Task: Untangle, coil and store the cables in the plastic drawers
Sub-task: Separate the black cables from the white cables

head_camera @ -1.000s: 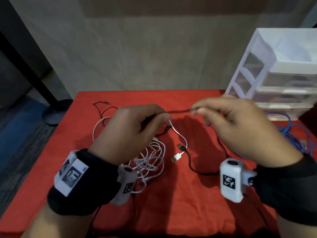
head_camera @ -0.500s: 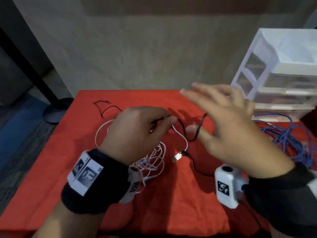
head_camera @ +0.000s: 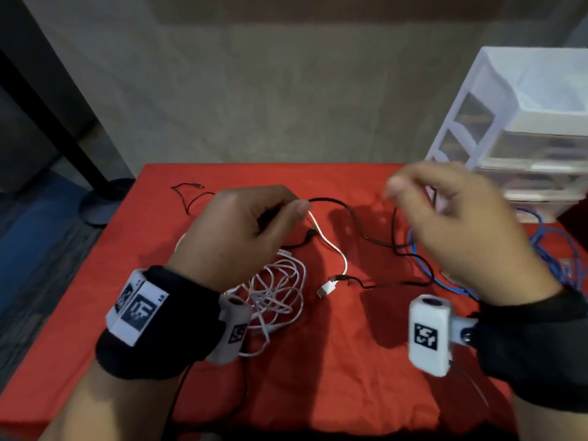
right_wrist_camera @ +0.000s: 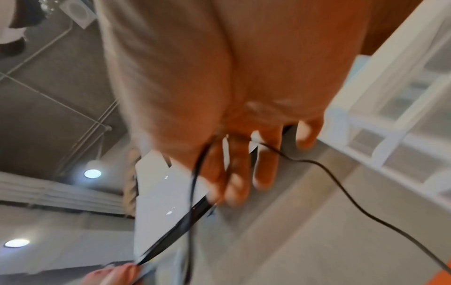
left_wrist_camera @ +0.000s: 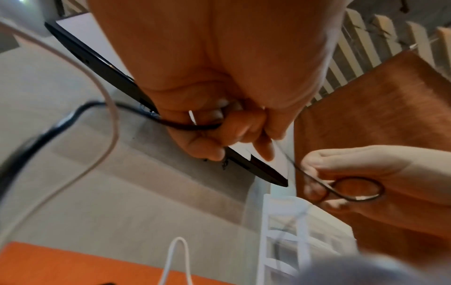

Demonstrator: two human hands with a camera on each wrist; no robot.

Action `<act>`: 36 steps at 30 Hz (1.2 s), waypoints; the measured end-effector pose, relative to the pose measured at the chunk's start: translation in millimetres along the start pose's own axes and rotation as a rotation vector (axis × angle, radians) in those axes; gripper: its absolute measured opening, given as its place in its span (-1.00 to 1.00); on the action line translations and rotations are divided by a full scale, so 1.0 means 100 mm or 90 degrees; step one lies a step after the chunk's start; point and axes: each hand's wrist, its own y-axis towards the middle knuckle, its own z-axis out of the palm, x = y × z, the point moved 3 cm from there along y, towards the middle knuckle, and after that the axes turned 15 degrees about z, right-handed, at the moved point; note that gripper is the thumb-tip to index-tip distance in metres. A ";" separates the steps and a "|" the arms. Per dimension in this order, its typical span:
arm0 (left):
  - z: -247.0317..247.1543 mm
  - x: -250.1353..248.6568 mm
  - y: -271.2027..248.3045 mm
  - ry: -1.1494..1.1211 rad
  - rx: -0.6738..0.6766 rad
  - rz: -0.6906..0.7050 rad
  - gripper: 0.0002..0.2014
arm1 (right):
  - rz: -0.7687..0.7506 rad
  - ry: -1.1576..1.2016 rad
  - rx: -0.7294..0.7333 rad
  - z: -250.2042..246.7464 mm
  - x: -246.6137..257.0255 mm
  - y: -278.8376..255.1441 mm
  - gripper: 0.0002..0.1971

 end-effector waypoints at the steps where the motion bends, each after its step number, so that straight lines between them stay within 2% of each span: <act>1: -0.05 0.09 -0.03 0.028 -0.002 -0.018 -0.76 | 0.026 -0.008 -0.045 -0.14 -0.09 0.05 -0.78; 4: -0.18 0.25 -0.09 0.056 -0.031 -0.058 -0.77 | 0.122 -0.059 -0.118 -0.38 -0.34 0.12 -0.78; 6: -0.16 0.17 -0.06 0.039 -0.036 -0.046 -0.80 | 0.097 -0.072 -0.115 -0.34 -0.30 0.09 -0.81; 8: -0.06 -0.01 0.02 0.018 -0.009 -0.005 -0.80 | -0.006 -0.069 -0.031 -0.15 -0.08 0.01 -0.72; 10: 0.05 -0.18 0.08 0.005 0.014 0.040 -0.79 | -0.079 -0.054 0.092 0.11 0.17 -0.11 -0.61; 11: 0.08 -0.24 0.09 0.003 0.021 0.058 -0.79 | -0.099 -0.056 0.134 0.23 0.23 -0.14 -0.66; 13: 0.09 -0.25 0.09 0.001 0.024 0.073 -0.78 | -0.124 -0.060 0.163 0.33 0.25 -0.16 -0.75; 16: 0.03 -0.12 0.04 -0.011 0.007 0.042 -0.81 | -0.065 -0.002 0.103 0.13 0.10 -0.03 -0.79; 19: -0.09 0.03 -0.01 0.005 -0.023 -0.007 -0.77 | 0.030 0.058 -0.012 -0.19 -0.11 0.08 -0.80; 22: -0.20 0.11 -0.03 0.033 -0.030 -0.029 -0.75 | 0.093 0.107 -0.132 -0.31 -0.25 0.11 -0.78; 26: -0.31 0.19 -0.05 0.079 -0.034 -0.040 -0.73 | 0.100 0.102 -0.166 -0.17 -0.26 0.10 -0.78; 27: -0.31 0.18 -0.05 0.087 -0.040 -0.035 -0.73 | 0.071 0.055 -0.169 -0.14 -0.21 0.08 -0.75; 29: -0.27 0.08 -0.01 0.083 -0.044 -0.005 -0.75 | -0.018 -0.056 -0.152 -0.08 -0.03 0.01 -0.42; 30: -0.23 0.01 0.02 0.073 -0.042 0.017 -0.75 | -0.049 -0.079 -0.112 -0.04 0.10 -0.04 -0.23; 31: -0.19 -0.09 0.06 0.061 -0.041 0.041 -0.76 | -0.075 -0.095 -0.065 0.03 0.24 -0.10 -0.13; 32: -0.15 -0.18 0.10 0.045 -0.043 0.062 -0.78 | -0.098 -0.107 -0.015 0.12 0.35 -0.16 -0.14; 33: -0.12 -0.26 0.13 0.023 -0.045 0.079 -0.80 | -0.122 -0.110 0.031 0.22 0.41 -0.21 -0.26; 35: -0.09 -0.37 0.15 -0.024 -0.043 0.095 -0.81 | -0.147 -0.051 0.093 0.36 0.42 -0.26 -0.67; 36: -0.08 -0.39 0.15 -0.045 -0.038 0.092 -0.82 | -0.140 -0.013 0.096 0.36 0.40 -0.24 -0.76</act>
